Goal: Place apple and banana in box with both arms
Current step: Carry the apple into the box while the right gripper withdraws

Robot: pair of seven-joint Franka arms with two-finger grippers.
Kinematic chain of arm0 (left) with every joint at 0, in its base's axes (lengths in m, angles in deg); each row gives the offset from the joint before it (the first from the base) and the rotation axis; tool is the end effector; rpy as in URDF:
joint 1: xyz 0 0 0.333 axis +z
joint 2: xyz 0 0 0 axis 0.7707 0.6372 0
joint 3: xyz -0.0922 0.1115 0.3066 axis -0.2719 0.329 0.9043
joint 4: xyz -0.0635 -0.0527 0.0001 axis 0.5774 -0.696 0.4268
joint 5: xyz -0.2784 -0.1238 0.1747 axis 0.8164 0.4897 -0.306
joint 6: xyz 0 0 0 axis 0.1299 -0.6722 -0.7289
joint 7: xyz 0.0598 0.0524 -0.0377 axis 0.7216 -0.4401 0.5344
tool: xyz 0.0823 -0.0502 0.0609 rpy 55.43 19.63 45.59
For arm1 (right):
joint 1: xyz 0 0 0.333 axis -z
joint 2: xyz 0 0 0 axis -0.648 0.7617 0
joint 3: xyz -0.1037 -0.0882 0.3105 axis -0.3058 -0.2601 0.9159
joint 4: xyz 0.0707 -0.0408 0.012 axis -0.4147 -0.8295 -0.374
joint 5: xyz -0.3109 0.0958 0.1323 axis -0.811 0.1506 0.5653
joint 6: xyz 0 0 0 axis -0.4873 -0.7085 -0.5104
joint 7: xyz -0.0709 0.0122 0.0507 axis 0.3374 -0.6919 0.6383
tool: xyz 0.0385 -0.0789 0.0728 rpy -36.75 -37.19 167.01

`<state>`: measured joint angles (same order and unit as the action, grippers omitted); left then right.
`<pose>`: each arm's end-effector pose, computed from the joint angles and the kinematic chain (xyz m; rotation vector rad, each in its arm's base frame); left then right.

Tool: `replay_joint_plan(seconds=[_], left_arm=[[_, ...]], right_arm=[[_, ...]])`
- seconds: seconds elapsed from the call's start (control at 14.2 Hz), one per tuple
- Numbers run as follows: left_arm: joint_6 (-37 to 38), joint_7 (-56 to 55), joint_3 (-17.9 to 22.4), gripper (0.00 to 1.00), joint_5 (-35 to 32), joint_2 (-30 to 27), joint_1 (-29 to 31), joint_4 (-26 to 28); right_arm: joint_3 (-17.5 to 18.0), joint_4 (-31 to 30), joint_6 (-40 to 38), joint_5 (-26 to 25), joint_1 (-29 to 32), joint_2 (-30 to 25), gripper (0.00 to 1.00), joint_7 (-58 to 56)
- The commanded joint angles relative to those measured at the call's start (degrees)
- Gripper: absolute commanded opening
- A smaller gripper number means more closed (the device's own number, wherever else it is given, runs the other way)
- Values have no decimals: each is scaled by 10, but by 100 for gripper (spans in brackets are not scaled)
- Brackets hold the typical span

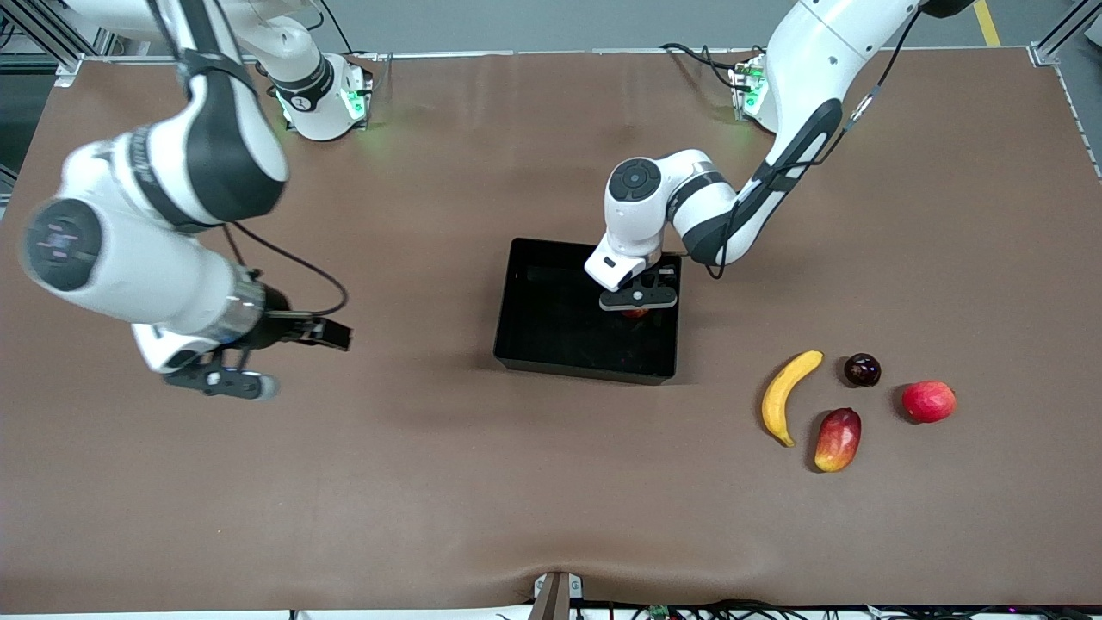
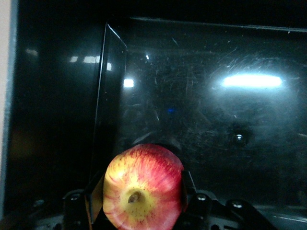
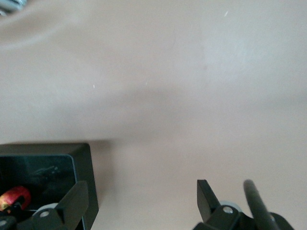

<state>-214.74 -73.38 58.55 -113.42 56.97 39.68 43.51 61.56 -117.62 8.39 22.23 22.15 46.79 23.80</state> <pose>0.4552 -0.3731 0.2596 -3.0383 -0.0032 -0.1662 0.6266 0.1594 0.5392 -2.9924 0.2685 0.0521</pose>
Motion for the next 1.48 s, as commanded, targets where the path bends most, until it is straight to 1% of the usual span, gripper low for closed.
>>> replay_joint_plan(seconds=[0.0, 0.07, 0.14, 0.28, 0.42, 0.56, 0.64, 0.78, 0.92, 1.13, 1.2, 1.34, 1.41], left_arm=[[-4, -32, -1, 16, -14, 10, -6, -7], [-3, -37, 0, 51, -14, 10, -11, -8], [-3, -37, 0, 100, -14, 11, -12, -8], [-2, -35, 0, 100, -14, 4, -13, -13], [12, -36, -1, 100, -13, -11, -13, -24], [29, -28, -4, 100, -10, -25, -4, -47], [41, -26, -7, 100, -5, -25, -2, -68], [77, -23, -8, 100, 4, -25, -1, -114], [111, 7, -7, 100, 35, -25, -1, -159], [183, 68, -5, 100, 61, -23, 17, -235], [194, 92, -5, 100, 78, -23, 24, -255], [215, 145, -6, 100, 111, -25, 54, -281], [219, 175, -8, 100, 120, -27, 74, -283]], right_arm=[[-5, 1, -18, -16, 26, -43, 100, -14], [-14, 1, -38, -36, 31, -53, 100, -15], [-22, 1, -65, -58, 34, -63, 100, -21], [-32, -3, -92, -71, 52, -86, 100, -37], [-41, -4, -108, -63, 92, -96, 100, -49], [-44, -18, -110, -70, 104, -98, 100, -136], [-45, -38, -113, -72, 113, -117, 100, -175], [-44, -59, -115, -72, 135, -135, 100, -218], [-44, -107, -108, -74, 148, -171, 100, -255], [-42, -124, -108, -83, 146, -193, 100, -263], [-42, -128, -101, -83, 149, -195, 100, -279], [-44, -138, -85, -83, 162, -200, 100, -339], [-43, -146, -86, -83, 170, -207, 100, -342]])
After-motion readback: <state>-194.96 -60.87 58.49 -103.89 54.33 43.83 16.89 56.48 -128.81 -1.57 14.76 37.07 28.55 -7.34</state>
